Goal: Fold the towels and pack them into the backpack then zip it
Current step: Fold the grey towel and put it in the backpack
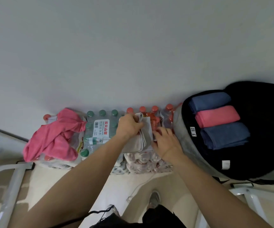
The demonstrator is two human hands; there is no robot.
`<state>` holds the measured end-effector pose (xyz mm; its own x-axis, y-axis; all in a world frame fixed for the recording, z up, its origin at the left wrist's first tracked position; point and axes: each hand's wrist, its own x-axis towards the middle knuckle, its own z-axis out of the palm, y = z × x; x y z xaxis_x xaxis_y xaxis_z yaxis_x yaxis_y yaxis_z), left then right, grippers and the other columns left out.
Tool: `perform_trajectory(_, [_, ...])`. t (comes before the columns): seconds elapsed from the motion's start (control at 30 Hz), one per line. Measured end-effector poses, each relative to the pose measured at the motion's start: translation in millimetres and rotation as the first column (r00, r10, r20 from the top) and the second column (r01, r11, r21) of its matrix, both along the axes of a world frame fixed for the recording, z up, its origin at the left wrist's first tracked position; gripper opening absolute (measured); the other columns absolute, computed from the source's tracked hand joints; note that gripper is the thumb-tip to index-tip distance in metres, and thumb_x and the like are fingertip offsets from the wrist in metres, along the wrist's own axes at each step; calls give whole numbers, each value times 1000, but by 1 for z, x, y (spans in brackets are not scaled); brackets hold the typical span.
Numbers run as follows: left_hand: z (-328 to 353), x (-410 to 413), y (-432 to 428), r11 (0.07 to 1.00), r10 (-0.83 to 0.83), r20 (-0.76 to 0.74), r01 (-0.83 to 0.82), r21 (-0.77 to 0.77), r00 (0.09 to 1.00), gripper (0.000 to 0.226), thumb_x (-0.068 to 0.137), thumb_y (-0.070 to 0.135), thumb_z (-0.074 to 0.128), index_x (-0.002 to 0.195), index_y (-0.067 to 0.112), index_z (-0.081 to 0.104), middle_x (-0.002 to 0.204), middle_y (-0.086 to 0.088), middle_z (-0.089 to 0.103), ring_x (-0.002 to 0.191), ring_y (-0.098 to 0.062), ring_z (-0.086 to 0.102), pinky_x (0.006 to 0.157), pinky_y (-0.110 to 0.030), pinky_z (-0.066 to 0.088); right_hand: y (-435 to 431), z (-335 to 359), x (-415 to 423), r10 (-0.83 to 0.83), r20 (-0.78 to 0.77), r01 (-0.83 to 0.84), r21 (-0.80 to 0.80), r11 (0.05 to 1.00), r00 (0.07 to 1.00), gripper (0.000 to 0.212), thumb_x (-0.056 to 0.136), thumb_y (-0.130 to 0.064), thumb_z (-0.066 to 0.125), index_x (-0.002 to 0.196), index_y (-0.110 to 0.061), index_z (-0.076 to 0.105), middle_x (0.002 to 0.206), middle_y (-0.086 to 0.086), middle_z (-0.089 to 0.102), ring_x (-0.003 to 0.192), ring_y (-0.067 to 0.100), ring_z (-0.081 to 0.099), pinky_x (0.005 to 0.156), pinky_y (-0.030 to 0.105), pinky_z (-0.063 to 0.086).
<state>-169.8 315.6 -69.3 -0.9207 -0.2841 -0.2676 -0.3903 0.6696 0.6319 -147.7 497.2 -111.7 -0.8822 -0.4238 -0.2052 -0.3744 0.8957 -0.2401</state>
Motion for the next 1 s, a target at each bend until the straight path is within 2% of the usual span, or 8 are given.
perform_trajectory(0.2, [-19, -3, 17, 989, -113, 72, 119, -86, 991, 24, 83, 31, 70, 69, 12, 63, 62, -2, 67, 64, -19, 66, 67, -33, 55, 2, 3, -7, -39, 111, 49, -91, 995, 993, 44, 91, -12, 54, 134, -15, 56, 135, 5, 46, 122, 30, 45, 102, 40, 44])
perform_trajectory(0.37, [-11, 6, -3, 929, 40, 3, -38, 369, 999, 18, 95, 4, 53, 92, 14, 69, 90, -9, 74, 72, -18, 71, 81, -34, 59, -14, 19, -19, -128, -119, 90, -282, 955, 985, 41, 91, -10, 49, 132, -10, 55, 131, 7, 52, 119, 28, 50, 100, 43, 46])
perform_trajectory(0.43, [-14, 16, -20, 999, -14, -181, 19, 26, 983, 24, 92, 6, 52, 105, 15, 70, 105, -4, 71, 87, -18, 68, 84, -30, 54, -32, 17, -22, -2, -209, -54, -258, 965, 978, 47, 92, -21, 43, 137, -10, 51, 138, 7, 51, 126, 27, 48, 104, 44, 44])
perform_trajectory(0.53, [-35, 33, -33, 898, -295, -190, 204, -389, 936, 46, 91, 30, 42, 130, 12, 59, 140, -10, 55, 128, -32, 51, 104, -41, 42, -55, 5, -26, 179, -168, -188, -40, 981, 969, 65, 96, -39, 20, 152, -8, 33, 158, 9, 34, 146, 26, 31, 119, 45, 26])
perform_trajectory(0.67, [-59, 43, -21, 838, -364, 9, 332, -433, 931, 64, 103, 48, 21, 157, 16, 10, 165, 0, 1, 152, -23, -2, 121, -50, 6, -45, -14, -38, 258, -66, -246, 156, 957, 964, 67, 102, -49, 8, 157, -12, -2, 165, 5, -7, 153, 19, -6, 124, 44, 1])
perform_trajectory(0.8, [-76, 45, -15, 841, -343, 35, 324, -433, 939, 67, 102, 55, 9, 156, 19, -8, 163, 2, -18, 150, -19, -18, 121, -47, -6, -38, -19, -45, 279, -2, -274, 185, 944, 960, 70, 96, -53, -4, 155, -15, -16, 163, 2, -21, 151, 17, -17, 123, 46, -3])
perform_trajectory(0.9, [-78, 43, -15, 828, -346, 43, 327, -456, 937, 66, 103, 54, 8, 156, 18, -9, 162, 1, -20, 150, -21, -18, 120, -47, -7, -41, -14, -47, 282, 26, -281, 198, 939, 959, 73, 94, -54, -3, 156, -16, -12, 165, 1, -15, 152, 17, -12, 123, 47, -3])
perform_trajectory(1.0, [-74, 44, -17, 823, -364, 58, 350, -447, 930, 66, 103, 51, 8, 156, 18, -11, 162, 1, -22, 149, -22, -21, 120, -47, -7, -49, 3, -58, 250, 5, -250, 97, 964, 968, 60, 100, -43, 29, 153, -15, 24, 161, 6, 25, 147, 24, 24, 120, 44, 19])
